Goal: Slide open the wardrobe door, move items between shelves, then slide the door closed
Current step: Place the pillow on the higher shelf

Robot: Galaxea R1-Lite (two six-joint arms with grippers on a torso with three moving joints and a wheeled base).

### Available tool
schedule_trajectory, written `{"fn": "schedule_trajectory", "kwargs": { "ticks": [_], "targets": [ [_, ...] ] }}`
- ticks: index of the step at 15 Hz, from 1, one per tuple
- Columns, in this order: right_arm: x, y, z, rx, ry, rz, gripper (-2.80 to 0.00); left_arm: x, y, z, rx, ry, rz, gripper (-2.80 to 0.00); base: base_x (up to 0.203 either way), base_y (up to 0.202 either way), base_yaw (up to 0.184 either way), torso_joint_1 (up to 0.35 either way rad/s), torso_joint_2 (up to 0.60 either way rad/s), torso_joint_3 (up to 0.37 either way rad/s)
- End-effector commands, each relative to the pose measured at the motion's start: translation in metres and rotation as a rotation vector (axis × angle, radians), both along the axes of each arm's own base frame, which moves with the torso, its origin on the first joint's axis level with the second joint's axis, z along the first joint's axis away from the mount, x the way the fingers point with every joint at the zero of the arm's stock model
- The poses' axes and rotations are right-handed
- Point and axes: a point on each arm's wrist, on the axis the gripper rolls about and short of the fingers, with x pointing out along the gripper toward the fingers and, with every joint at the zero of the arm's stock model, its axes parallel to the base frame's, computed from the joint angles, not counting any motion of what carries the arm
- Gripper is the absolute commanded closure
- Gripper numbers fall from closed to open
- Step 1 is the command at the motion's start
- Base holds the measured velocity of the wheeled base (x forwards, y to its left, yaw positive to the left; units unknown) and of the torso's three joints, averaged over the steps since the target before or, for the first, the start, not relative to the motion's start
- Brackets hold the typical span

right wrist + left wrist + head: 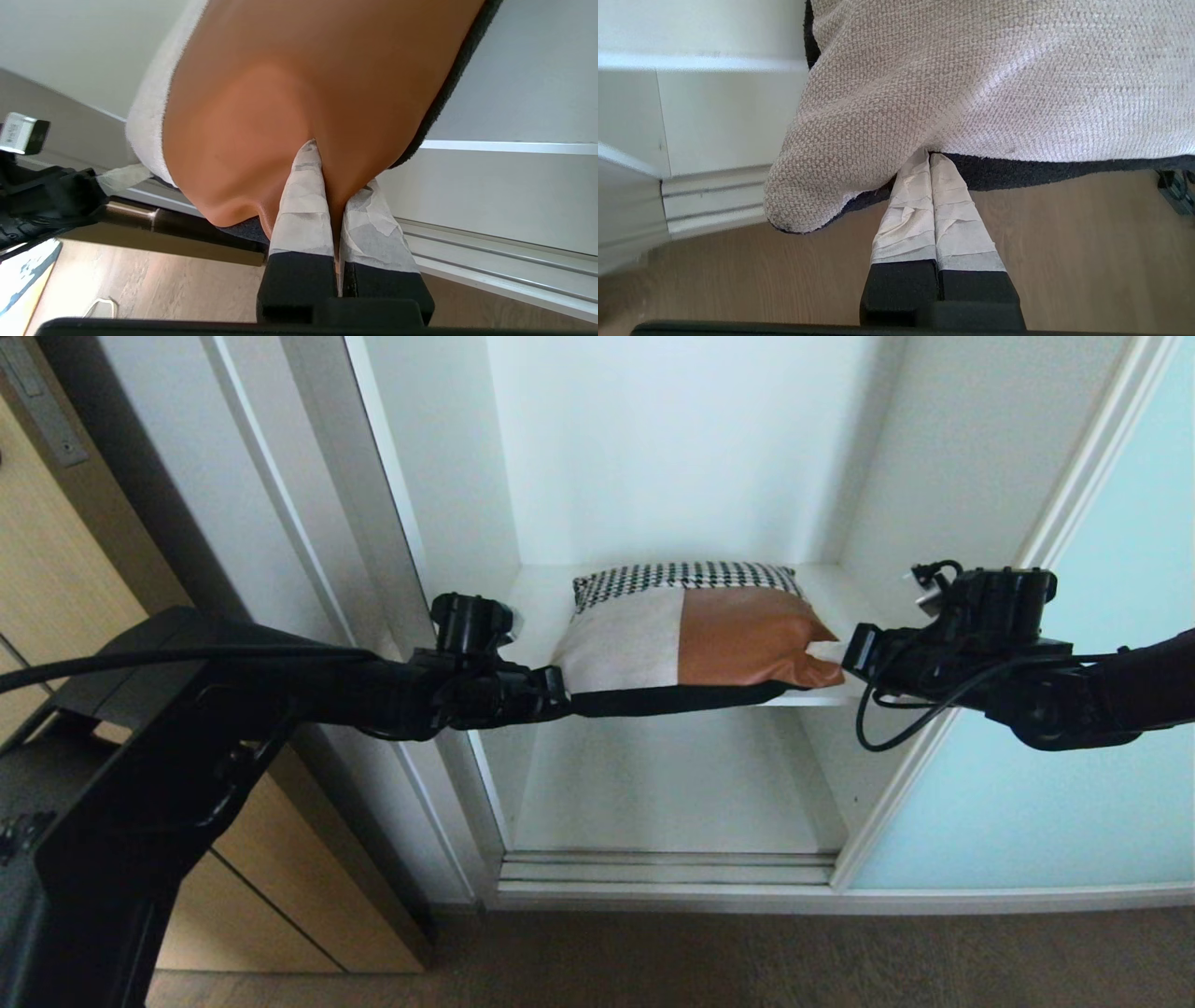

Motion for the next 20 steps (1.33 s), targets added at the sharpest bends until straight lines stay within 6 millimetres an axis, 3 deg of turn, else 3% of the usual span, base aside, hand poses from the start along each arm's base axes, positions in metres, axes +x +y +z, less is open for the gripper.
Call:
{"fn": "schedule_trajectory", "kwargs": {
  "ticks": [1, 4, 7, 10, 11, 12, 16, 20],
  "targets": [
    [0.011, 0.001, -0.015, 0.000, 0.023, 0.002, 0.00, 0.009, -0.003, -0.005, -0.006, -0.011, 0.000, 0.00, 0.000, 0.000, 0.000, 0.000, 0.00, 0.000],
    [0.026, 0.002, -0.030, 0.004, 0.011, -0.001, 0.00, 0.013, -0.004, 0.007, -0.027, -0.058, 0.002, 0.00, 0.000, 0.000, 0.000, 0.000, 0.00, 0.000],
    [0.026, 0.002, -0.027, 0.004, -0.003, -0.001, 0.00, 0.015, -0.005, 0.020, -0.043, -0.098, 0.002, 0.00, 0.000, 0.000, 0.000, 0.000, 0.00, 0.000],
    [0.027, 0.002, -0.024, 0.006, -0.012, -0.001, 0.00, 0.018, -0.007, 0.018, -0.044, -0.102, 0.001, 0.00, 0.000, 0.000, 0.000, 0.000, 0.00, 0.000],
    [0.028, 0.002, -0.025, 0.005, -0.011, -0.001, -2.43, 0.021, -0.009, 0.011, -0.042, -0.095, 0.000, 0.00, 0.000, 0.000, 0.000, 0.000, 0.00, 0.000],
    [0.029, 0.002, -0.025, 0.005, -0.017, -0.003, -2.80, 0.024, -0.011, 0.007, -0.040, -0.093, -0.001, 0.00, 0.000, 0.000, 0.000, 0.000, 0.00, 0.000],
    [0.023, 0.002, -0.016, 0.006, -0.039, -0.002, -2.80, 0.033, -0.013, 0.003, -0.026, -0.106, 0.033, 0.00, 0.000, 0.000, 0.000, 0.000, 0.00, 0.000],
    [-0.005, 0.000, 0.012, 0.010, -0.099, -0.001, -2.80, 0.032, -0.012, 0.013, -0.027, -0.136, 0.030, 0.00, 0.000, 0.000, 0.000, 0.000, 0.00, 0.000]
  ]
}}
